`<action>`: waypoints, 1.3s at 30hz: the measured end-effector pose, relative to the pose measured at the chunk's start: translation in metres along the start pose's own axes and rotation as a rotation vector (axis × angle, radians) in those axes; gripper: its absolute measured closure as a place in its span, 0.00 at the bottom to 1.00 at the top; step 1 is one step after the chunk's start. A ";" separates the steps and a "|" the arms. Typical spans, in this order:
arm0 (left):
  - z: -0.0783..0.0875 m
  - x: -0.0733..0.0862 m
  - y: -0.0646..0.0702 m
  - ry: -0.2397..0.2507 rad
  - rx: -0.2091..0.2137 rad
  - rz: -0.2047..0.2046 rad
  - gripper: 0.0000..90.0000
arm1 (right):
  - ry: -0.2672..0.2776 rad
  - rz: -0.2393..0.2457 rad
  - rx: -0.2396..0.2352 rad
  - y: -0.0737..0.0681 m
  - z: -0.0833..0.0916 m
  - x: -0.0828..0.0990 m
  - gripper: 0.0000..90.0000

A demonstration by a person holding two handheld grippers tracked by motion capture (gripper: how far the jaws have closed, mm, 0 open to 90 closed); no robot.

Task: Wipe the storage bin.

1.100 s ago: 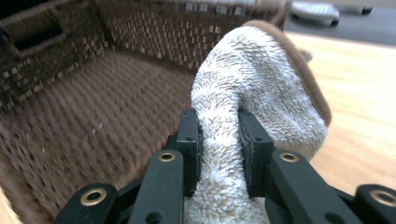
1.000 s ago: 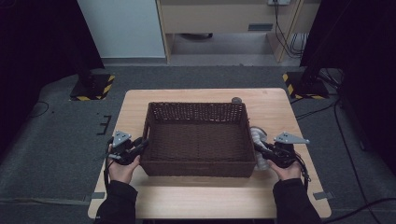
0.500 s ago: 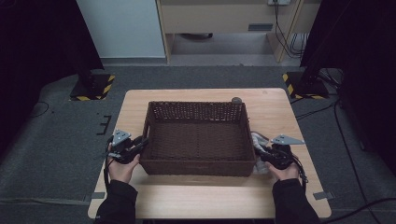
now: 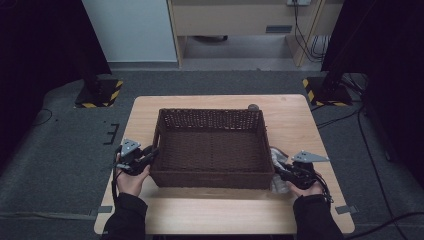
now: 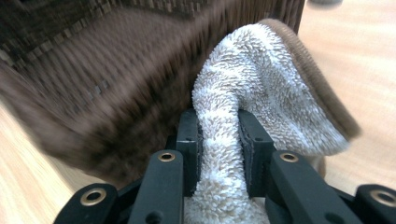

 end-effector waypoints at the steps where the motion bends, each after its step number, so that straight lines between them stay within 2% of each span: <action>1: 0.000 0.000 0.000 0.000 -0.006 -0.006 0.76 | -0.022 0.002 0.002 0.000 -0.004 0.003 0.82; 5: -0.003 -0.002 -0.002 0.001 -0.010 -0.007 0.76 | -0.070 0.000 0.007 0.003 -0.016 0.011 0.82; 9: -0.003 -0.002 -0.003 0.001 -0.006 -0.004 0.76 | -0.047 0.002 0.024 0.003 -0.011 0.004 0.82; 10: -0.003 -0.002 -0.003 0.002 -0.004 -0.003 0.76 | -0.022 0.002 0.028 0.003 -0.006 0.000 0.82; 11: -0.003 -0.002 -0.003 0.002 -0.004 -0.003 0.76 | 0.030 0.002 0.035 0.003 0.002 -0.007 0.82; 14: -0.003 -0.002 -0.003 0.003 -0.004 -0.002 0.76 | 0.141 0.011 0.021 -0.002 0.023 -0.021 0.82; 15: -0.003 -0.002 -0.003 0.003 -0.004 -0.001 0.76 | 0.170 0.020 0.013 -0.005 0.029 -0.025 0.82; 16: -0.003 -0.002 -0.003 0.004 -0.004 -0.001 0.76 | 0.176 0.031 0.000 -0.007 0.032 -0.026 0.82; 18: -0.003 -0.002 -0.002 0.004 -0.006 -0.002 0.76 | 0.164 0.034 -0.006 -0.010 0.030 -0.023 0.82; 20: -0.003 -0.002 -0.002 0.003 -0.010 -0.003 0.76 | 0.122 0.036 -0.008 -0.008 0.022 -0.016 0.82; 24: -0.004 -0.003 -0.003 0.006 -0.016 0.001 0.76 | 0.005 0.021 -0.007 -0.003 0.002 0.003 0.82; 26: -0.004 -0.003 -0.003 0.007 -0.016 0.002 0.76 | -0.055 0.029 0.000 -0.002 -0.008 0.012 0.82; 27: -0.004 -0.003 -0.003 0.008 -0.013 0.002 0.76 | -0.069 0.031 0.002 -0.001 -0.011 0.014 0.82; 29: -0.004 -0.003 -0.005 0.011 -0.011 0.016 0.74 | -0.060 0.028 0.011 -0.001 -0.010 0.011 0.82; 32: -0.003 -0.002 -0.010 0.031 -0.025 0.058 0.60 | -0.020 0.027 0.012 -0.001 0.001 0.004 0.82; 34: -0.002 -0.002 -0.012 0.047 -0.029 0.067 0.52 | 0.048 0.015 0.012 -0.001 0.013 -0.005 0.82; 37: 0.003 -0.006 -0.010 0.063 -0.016 0.071 0.50 | 0.145 0.016 -0.003 -0.005 0.032 -0.018 0.82; 39: 0.007 -0.006 -0.007 0.060 -0.007 0.060 0.50 | 0.171 0.033 -0.021 -0.010 0.039 -0.020 0.82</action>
Point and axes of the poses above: each handheld gripper's, and its own axes: z roughly backward along the jaws, x roughly out of its underside, y roughly to its right, the point moved 6 cm from there along -z, roughly forward along the jaws, and after that the axes turned 1 degree about z, right-handed, at the moved point
